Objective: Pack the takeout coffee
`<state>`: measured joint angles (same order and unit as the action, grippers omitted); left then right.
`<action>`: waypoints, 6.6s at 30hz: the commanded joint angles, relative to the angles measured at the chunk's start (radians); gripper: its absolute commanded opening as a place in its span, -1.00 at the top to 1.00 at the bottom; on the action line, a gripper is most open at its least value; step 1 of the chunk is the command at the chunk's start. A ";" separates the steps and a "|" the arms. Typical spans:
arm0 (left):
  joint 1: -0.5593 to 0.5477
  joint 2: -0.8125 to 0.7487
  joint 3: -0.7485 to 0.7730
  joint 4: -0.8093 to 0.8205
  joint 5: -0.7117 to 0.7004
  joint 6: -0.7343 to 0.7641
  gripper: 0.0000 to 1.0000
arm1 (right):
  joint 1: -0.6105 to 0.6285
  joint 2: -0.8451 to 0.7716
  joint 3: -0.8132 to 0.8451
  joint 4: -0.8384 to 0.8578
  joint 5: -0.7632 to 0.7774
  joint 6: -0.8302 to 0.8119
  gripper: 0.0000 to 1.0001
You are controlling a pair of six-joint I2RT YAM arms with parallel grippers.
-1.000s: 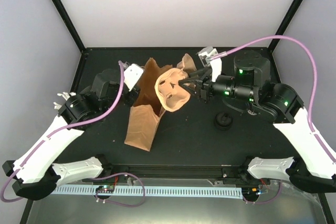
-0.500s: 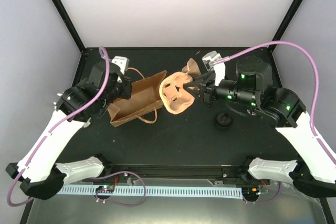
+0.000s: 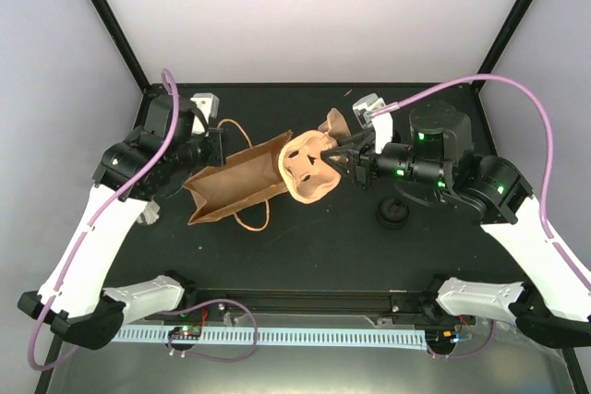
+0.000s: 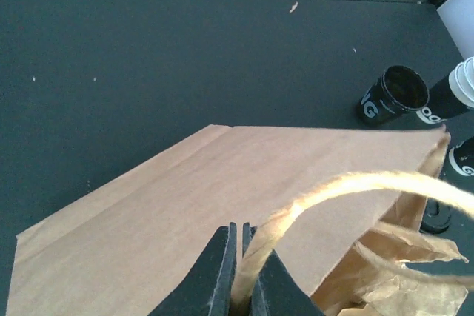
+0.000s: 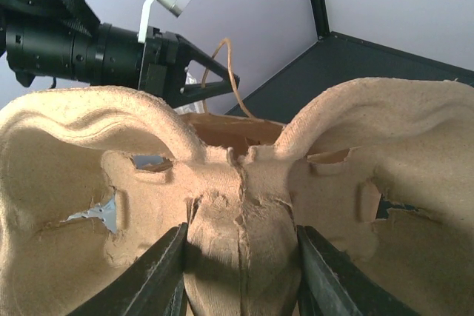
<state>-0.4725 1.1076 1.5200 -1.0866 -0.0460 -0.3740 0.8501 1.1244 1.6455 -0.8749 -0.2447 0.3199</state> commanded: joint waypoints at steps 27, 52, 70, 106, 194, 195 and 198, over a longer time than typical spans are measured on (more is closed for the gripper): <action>0.514 0.005 -0.094 0.195 0.626 -0.211 0.83 | -0.037 0.018 -0.017 0.033 -0.025 0.003 0.22; 0.551 -0.011 -0.049 0.079 0.460 0.183 -0.44 | -0.077 0.041 -0.003 0.033 -0.096 0.009 0.23; 0.551 0.057 0.054 0.126 0.493 0.838 -0.73 | -0.089 0.122 0.213 -0.145 -0.177 -0.043 0.23; 0.651 0.478 0.327 -0.094 0.676 1.058 -0.10 | -0.092 0.176 0.309 -0.196 -0.199 -0.022 0.26; -0.180 -0.192 -0.256 0.406 0.152 0.713 0.97 | 0.052 -0.165 -0.555 0.462 -0.174 0.245 0.28; -0.180 -0.192 -0.256 0.409 0.154 0.713 0.97 | 0.052 -0.162 -0.552 0.451 -0.154 0.243 0.29; -0.180 -0.193 -0.256 0.411 0.156 0.713 0.97 | 0.052 -0.148 -0.534 0.406 -0.086 0.228 0.28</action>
<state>-0.6487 0.9295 1.2240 -0.7288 0.1001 0.3557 0.8970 0.9695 1.0916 -0.4194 -0.4458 0.5781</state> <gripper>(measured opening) 0.023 0.360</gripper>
